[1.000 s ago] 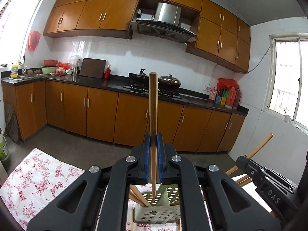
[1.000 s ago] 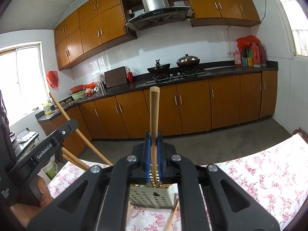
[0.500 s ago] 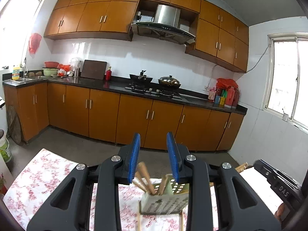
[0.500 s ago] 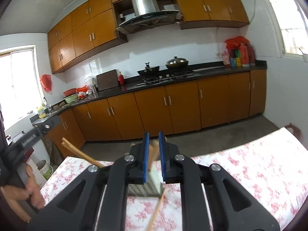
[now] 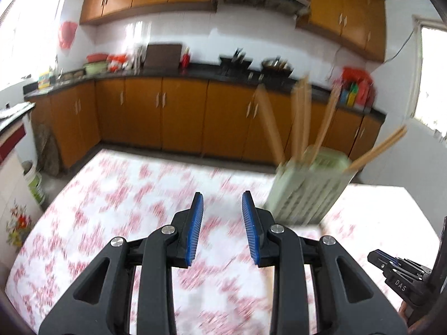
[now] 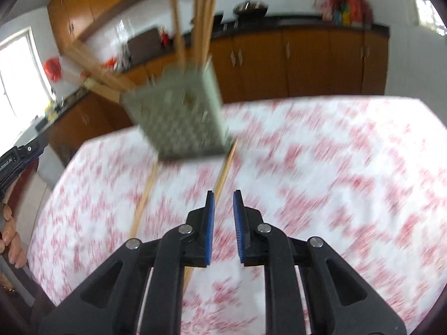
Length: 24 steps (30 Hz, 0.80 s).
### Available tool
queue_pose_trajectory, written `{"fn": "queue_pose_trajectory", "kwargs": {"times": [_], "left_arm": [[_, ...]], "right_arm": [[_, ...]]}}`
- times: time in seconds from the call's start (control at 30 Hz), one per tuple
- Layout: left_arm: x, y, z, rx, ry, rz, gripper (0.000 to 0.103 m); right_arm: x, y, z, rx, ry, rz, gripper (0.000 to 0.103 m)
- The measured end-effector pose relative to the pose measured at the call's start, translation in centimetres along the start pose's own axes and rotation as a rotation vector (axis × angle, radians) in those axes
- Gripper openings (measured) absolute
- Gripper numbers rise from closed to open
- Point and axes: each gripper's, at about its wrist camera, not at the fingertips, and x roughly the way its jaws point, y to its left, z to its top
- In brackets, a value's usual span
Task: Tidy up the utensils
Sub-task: 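Grasp the last chopstick with the left tool while the right grasps another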
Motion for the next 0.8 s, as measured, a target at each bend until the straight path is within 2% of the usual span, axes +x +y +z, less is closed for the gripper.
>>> {"fn": "queue_pose_trajectory", "kwargs": {"times": [0.2,0.33,0.43,0.67,0.73,0.8], "left_arm": [[1.5,1.6,-3.1,-0.012,0.092,0.013,0.03],[2.0,1.8,-4.2,-0.01,0.126,0.005,0.03],[2.2,1.2,-5.1,-0.003,0.14,-0.009,0.03],[3.1,-1.4,-6.0,0.027,0.185,-0.09,0.03],[3.6,-2.2,-6.5,0.038,0.209,-0.113,0.036],[4.1,-3.0,-7.1,0.049,0.234,-0.136,0.037]], "right_arm": [[3.9,2.8,-2.7,-0.034,0.122,-0.008,0.02],[4.9,3.7,-3.3,-0.069,0.138,-0.046,0.02],[5.0,4.1,-3.5,-0.104,0.125,-0.08,0.012],[5.1,-0.4,-1.8,-0.003,0.108,-0.159,0.008],[5.1,-2.4,-1.2,0.036,0.099,-0.198,0.008],[4.9,-4.5,-0.7,0.08,0.093,-0.231,0.008]]}}
